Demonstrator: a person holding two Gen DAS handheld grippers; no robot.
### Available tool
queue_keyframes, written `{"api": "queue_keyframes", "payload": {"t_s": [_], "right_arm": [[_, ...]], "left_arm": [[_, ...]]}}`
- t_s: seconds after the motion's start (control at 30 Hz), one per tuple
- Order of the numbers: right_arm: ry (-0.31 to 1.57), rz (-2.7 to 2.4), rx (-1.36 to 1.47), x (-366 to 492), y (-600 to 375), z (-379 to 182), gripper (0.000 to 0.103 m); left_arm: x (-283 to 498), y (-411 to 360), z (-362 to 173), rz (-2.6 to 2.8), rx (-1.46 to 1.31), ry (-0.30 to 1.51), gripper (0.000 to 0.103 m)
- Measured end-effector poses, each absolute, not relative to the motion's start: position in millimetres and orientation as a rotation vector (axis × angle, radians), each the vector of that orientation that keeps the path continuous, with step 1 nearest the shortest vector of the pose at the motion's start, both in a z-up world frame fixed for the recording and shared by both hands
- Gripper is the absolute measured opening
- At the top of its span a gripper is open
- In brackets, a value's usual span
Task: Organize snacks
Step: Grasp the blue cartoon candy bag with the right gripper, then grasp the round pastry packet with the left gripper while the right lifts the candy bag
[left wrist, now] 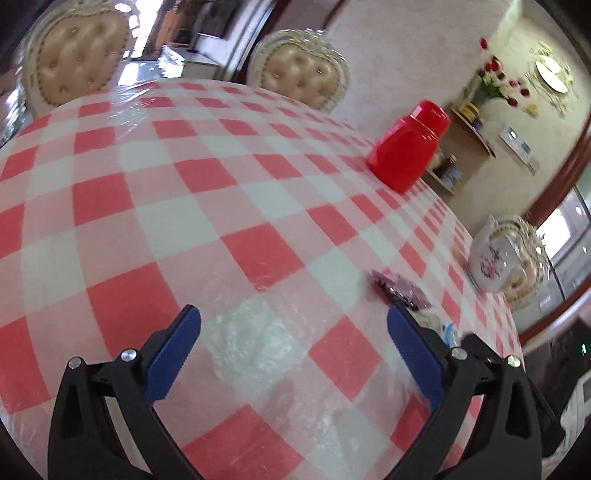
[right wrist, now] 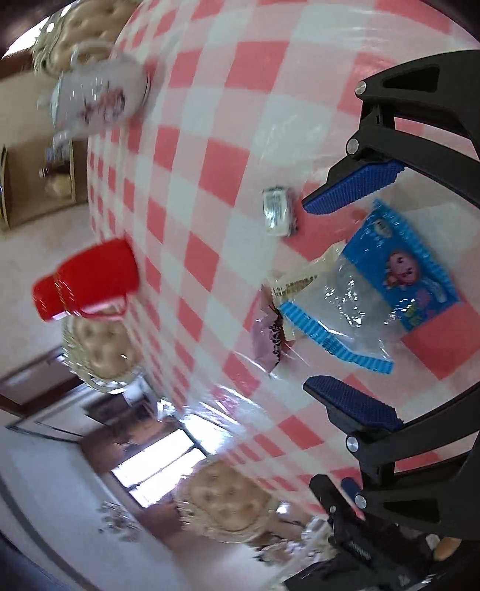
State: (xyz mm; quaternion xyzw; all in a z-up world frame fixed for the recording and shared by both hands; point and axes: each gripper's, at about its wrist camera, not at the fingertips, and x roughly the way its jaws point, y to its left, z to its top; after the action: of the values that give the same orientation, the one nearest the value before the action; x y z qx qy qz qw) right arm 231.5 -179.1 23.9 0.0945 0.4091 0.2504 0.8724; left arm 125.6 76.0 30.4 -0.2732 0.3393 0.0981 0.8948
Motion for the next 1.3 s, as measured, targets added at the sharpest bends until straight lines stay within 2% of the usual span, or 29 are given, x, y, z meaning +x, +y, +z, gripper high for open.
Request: {"api": "queue_keyframes", "payload": {"t_s": [0.1,0.4,0.5,0.57,0.6,0.63,0.67,0.83,0.97,1.1,1.3], "right_arm": [[0.913,0.574,0.115,227.2,-166.6,15.3,0.087],[0.938,0.523,-0.242,192.4,-126.8,1.7,0.088],[0.947,0.502,-0.199,196.6,-132.6,-0.3,0.085],[0.938,0.470,-0.182,196.1,-139.8,0.9,0.067],[0.941,0.461,-0.175,194.4,-143.0,2.4,0.064],[0.947,0.449,-0.161,189.9,-147.7,4.8,0.055],[0.944,0.428,-0.152,180.9,-154.2,9.2,0.053],[0.831,0.290,0.019,144.5,-209.3,39.4,0.053],[0.809,0.196,0.207,119.7,-253.2,36.1,0.053],[0.791,0.203,0.292,106.4,-258.2,35.6,0.053],[0.755,0.208,0.370,103.1,-268.3,44.3,0.053]], "left_arm": [[126.9,70.0,27.9,0.184,-0.537,0.726,0.101],[131.6,63.6,24.4,0.160,-0.500,0.758,0.101],[131.8,63.0,25.7,0.153,-0.497,0.761,0.101],[131.9,61.4,27.4,0.137,-0.490,0.757,0.101],[131.8,60.1,28.5,0.136,-0.476,0.754,0.101],[131.7,58.8,29.9,0.137,-0.456,0.747,0.101],[131.6,58.1,30.6,0.138,-0.444,0.741,0.101],[135.6,45.1,27.5,0.066,-0.404,0.769,0.101],[134.3,11.9,26.5,-0.056,-0.321,0.774,0.101],[131.3,-16.9,27.7,-0.117,-0.265,0.759,0.101],[168.6,-53.1,26.9,-0.025,-0.251,0.778,0.101]]}}
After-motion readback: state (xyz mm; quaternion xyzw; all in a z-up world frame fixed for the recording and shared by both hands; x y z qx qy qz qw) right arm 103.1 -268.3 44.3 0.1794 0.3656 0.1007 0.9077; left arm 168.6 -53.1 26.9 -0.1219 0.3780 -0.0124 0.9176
